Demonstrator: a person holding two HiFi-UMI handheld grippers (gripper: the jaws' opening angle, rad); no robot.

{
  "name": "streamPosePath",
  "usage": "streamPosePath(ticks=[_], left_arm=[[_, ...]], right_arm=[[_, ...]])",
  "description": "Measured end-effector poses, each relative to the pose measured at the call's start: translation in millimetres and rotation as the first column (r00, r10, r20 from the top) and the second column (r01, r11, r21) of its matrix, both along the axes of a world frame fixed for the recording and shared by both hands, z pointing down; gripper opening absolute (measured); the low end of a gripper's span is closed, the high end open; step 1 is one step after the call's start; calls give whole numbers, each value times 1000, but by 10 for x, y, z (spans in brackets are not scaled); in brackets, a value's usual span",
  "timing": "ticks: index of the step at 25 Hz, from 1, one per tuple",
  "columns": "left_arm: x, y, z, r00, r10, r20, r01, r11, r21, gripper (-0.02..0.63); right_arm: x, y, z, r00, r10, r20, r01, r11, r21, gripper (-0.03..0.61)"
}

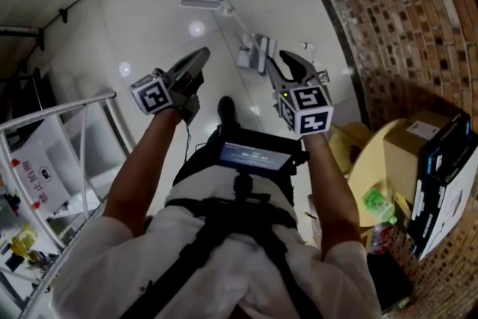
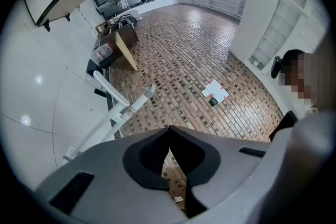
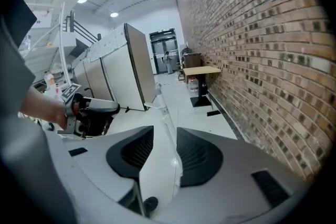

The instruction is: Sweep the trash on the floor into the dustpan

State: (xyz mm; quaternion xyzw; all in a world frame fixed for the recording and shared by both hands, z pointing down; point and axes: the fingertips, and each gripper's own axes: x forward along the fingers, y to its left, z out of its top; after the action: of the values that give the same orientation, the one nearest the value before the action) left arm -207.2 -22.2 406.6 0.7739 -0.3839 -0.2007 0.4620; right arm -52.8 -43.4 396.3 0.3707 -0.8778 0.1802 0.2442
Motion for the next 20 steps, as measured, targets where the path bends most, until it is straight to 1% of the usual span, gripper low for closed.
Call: streamPosePath(ticks=[2, 4, 6, 9, 11, 13, 16, 20], left_arm=[[-163, -102, 66, 999, -31, -4, 31, 999, -24, 6], [-311, -190, 137, 998, -67, -19, 66, 997, -51, 71], [-453, -282, 200, 994, -107, -23, 105, 992, -69, 116], [-609, -394, 245, 984, -172, -37, 168, 982, -91, 124], [-659, -441, 248, 977, -206, -49, 200, 975, -93, 140], [-690, -496, 244, 973, -225, -52, 220, 972, -78, 140], [-683, -585, 248, 968, -241, -64, 237, 970, -59, 140], [-625, -702, 247, 963, -253, -91, 249, 967, -52, 140]], right_arm=[[-287, -182, -35, 1000, -24, -20, 24, 999, 46, 176], [-561, -347, -64, 998, -46, -44, 50, 994, 99, 199], [-820, -507, -90, 996, -64, -64, 73, 986, 152, 205], [-1159, -717, -74, 993, -89, -78, 104, 973, 205, 250], [-1353, -826, -4, 989, -112, -95, 131, 965, 225, 265], [-1502, -945, 77, 988, -120, -100, 141, 962, 235, 267], [-1634, -1112, 153, 991, -102, -87, 121, 962, 246, 267], [-1783, -1263, 271, 993, -95, -72, 109, 966, 235, 267]])
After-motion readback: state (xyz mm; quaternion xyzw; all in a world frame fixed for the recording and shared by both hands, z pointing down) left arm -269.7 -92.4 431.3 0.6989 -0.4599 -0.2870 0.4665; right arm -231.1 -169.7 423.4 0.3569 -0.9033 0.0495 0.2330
